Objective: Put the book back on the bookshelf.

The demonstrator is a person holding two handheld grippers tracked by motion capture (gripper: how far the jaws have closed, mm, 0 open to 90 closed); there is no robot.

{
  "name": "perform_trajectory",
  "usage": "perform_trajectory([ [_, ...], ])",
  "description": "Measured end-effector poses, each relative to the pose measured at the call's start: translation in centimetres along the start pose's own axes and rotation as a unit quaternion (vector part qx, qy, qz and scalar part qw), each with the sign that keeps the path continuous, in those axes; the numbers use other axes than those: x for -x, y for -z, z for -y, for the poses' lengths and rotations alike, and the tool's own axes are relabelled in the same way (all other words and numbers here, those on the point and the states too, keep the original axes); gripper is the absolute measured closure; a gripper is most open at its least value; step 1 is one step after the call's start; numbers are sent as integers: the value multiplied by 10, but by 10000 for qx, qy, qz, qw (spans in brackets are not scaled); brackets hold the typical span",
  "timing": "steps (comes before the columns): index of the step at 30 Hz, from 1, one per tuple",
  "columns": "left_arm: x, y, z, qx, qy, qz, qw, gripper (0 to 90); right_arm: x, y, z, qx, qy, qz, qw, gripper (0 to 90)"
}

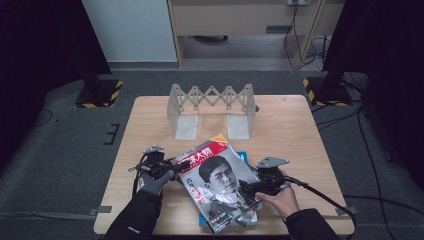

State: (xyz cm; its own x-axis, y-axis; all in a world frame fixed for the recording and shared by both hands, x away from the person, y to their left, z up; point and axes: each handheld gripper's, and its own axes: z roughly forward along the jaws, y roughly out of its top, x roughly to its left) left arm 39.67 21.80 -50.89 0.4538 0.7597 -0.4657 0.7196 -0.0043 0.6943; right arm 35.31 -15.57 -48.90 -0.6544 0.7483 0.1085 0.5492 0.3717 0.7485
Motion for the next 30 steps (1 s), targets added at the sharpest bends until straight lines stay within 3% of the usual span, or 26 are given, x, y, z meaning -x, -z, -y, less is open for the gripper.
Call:
perform_trajectory([
  [3,1,-2,0,-8,24,10,10000,280,0,0,0,-8,-7,-3,10000,94],
  [7,-2,6,-2,68,194,53,9998,421,0,0,1,-4,-17,0,10000,95],
  [9,-2,8,-2,49,221,68,9997,429,0,0,1,-7,-22,-2,10000,96],
  [14,-5,6,1,-84,366,102,9992,391,0,-1,2,34,-45,20,10000,96],
  [16,-1,5,5,-132,270,81,9995,317,-1,0,2,37,-52,28,10000,98],
  [19,1,6,6,-162,210,47,9996,294,0,-1,2,37,-40,30,10000,98],
  [23,1,6,7,-182,412,158,9989,326,0,-1,2,35,-42,25,10000,98],
  [27,0,5,9,-201,455,245,9985,325,-1,-1,2,33,-38,31,10000,97],
  [30,7,9,6,-121,233,148,9995,380,-1,-1,2,31,-22,30,10000,97],
])
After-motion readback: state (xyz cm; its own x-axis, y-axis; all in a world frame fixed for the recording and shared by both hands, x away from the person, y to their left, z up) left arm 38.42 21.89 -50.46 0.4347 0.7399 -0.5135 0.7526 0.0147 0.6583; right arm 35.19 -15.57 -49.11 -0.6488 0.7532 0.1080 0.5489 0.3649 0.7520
